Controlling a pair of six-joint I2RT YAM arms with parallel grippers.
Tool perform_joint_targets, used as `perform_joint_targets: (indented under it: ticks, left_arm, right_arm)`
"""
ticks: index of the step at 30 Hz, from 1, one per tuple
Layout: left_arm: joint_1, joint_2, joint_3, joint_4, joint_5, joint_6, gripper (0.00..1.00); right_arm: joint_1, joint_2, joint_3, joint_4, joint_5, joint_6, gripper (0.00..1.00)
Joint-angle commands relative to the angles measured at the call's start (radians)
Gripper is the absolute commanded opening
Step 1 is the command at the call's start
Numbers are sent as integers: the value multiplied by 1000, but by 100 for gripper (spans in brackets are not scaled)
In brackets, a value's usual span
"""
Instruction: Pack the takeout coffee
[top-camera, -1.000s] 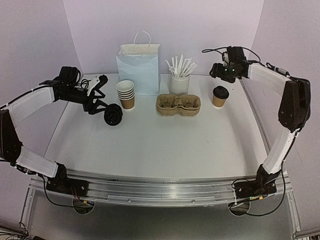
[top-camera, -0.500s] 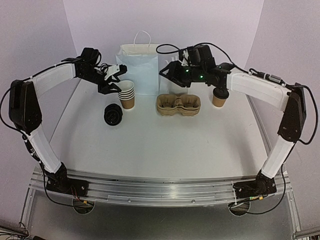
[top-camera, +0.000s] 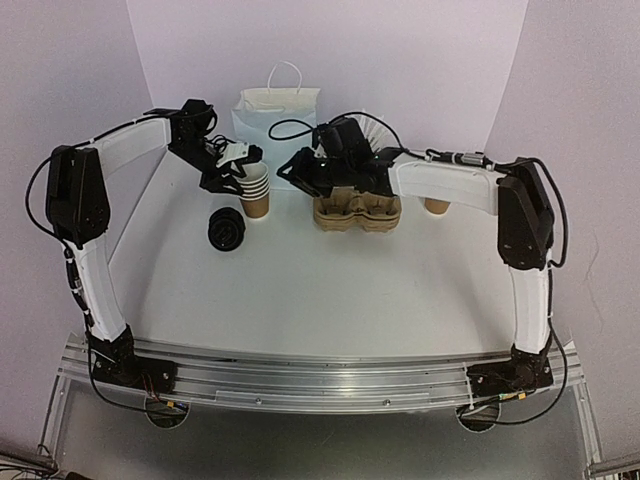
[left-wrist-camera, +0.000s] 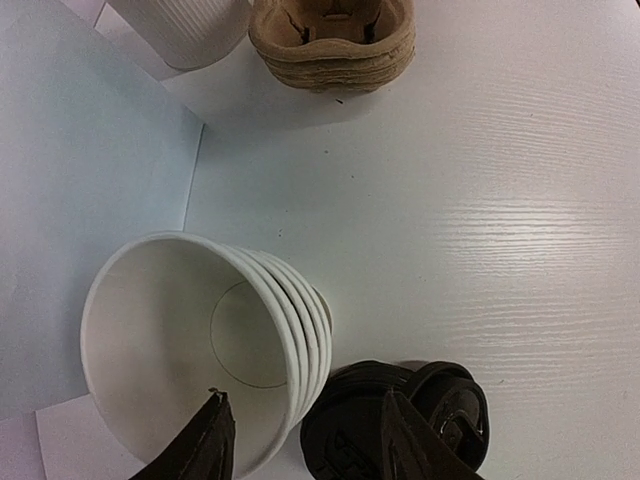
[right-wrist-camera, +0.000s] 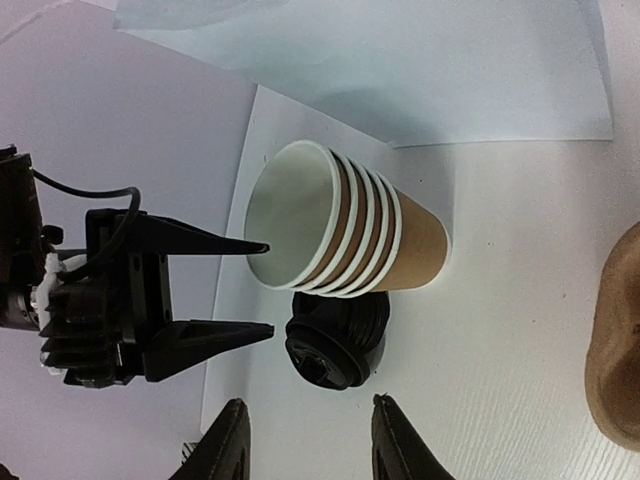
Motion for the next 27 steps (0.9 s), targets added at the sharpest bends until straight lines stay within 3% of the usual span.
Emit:
perform_joint_targets:
  ticks: [1, 21, 27]
  left_arm:
    - [-1, 17, 57, -37, 12, 25, 41]
    - [0, 46, 99, -76, 31, 46, 1]
    - [-1, 28, 128, -78, 64, 39, 0]
  right_arm:
    - [5, 84, 98, 84, -1, 74, 35]
    - [17, 264, 219, 133, -3, 159, 32]
    - [18, 300, 264, 138, -24, 175, 31]
